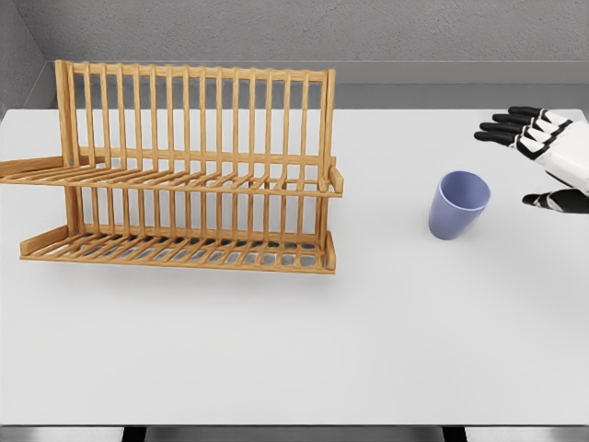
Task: Right arm put cup on second shelf
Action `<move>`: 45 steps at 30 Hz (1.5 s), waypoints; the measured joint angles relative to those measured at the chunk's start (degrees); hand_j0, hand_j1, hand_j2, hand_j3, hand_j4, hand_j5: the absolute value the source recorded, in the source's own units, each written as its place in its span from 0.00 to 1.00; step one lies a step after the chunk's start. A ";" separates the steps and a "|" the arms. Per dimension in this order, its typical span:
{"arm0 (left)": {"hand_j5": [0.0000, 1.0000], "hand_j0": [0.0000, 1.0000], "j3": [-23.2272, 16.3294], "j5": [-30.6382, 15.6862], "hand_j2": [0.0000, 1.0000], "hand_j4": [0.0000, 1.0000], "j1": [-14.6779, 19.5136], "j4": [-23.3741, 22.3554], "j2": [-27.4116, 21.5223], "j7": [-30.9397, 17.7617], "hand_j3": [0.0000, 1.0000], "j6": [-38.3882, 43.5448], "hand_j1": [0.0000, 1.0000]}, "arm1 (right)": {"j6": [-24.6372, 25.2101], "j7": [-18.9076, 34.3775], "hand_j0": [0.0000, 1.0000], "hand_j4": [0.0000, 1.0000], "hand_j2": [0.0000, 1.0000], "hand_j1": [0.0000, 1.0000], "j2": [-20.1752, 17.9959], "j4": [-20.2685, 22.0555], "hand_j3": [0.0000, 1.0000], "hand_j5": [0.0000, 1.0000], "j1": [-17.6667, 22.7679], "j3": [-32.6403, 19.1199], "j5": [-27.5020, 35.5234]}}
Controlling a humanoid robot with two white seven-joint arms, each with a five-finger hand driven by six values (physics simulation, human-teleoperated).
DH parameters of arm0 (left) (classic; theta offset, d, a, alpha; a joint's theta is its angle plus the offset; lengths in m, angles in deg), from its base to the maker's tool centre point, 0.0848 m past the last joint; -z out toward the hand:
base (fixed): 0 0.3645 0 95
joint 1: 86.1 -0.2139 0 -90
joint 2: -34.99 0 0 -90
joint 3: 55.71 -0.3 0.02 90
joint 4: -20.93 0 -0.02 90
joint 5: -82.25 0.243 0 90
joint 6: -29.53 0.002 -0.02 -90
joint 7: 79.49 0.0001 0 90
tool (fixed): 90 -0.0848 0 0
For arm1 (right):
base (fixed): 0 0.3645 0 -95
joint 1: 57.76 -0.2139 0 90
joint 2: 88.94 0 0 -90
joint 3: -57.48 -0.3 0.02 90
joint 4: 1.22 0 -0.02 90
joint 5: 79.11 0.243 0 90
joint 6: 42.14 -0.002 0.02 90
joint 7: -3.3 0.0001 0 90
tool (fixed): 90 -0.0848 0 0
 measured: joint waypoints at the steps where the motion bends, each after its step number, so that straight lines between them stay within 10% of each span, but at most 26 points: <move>1: 1.00 1.00 0.00 0.00 1.00 1.00 0.00 0.00 0.00 0.00 1.00 0.00 1.00 | 0.00 -0.02 1.00 1.00 1.00 1.00 -0.01 0.04 1.00 1.00 0.00 0.02 0.04; 8: 1.00 1.00 0.00 0.00 1.00 1.00 0.00 0.00 0.00 0.00 1.00 0.00 1.00 | 0.00 3.36 1.00 1.00 1.00 1.00 0.16 -3.94 1.00 1.00 -2.37 0.17 0.60; 12: 1.00 1.00 0.01 0.00 1.00 1.00 0.00 0.01 0.00 0.00 1.00 0.00 1.00 | -0.10 19.90 1.00 1.00 1.00 1.00 1.15 -6.56 1.00 1.00 -13.46 1.85 0.38; 15: 1.00 1.00 0.00 0.00 1.00 1.00 0.00 -0.01 0.00 0.00 1.00 0.00 1.00 | 0.07 26.80 1.00 1.00 1.00 1.00 5.14 -12.82 1.00 1.00 -29.62 14.55 0.94; 21: 1.00 1.00 0.00 0.00 1.00 1.00 0.00 0.00 0.00 0.00 1.00 0.00 1.00 | -0.14 30.36 1.00 1.00 1.00 1.00 8.82 -18.14 1.00 1.00 -31.64 26.02 0.51; 45: 1.00 1.00 0.01 0.00 1.00 1.00 0.00 0.00 0.00 0.00 1.00 0.00 1.00 | -0.13 31.27 1.00 1.00 1.00 1.00 12.34 -20.65 1.00 1.00 -35.95 32.65 0.09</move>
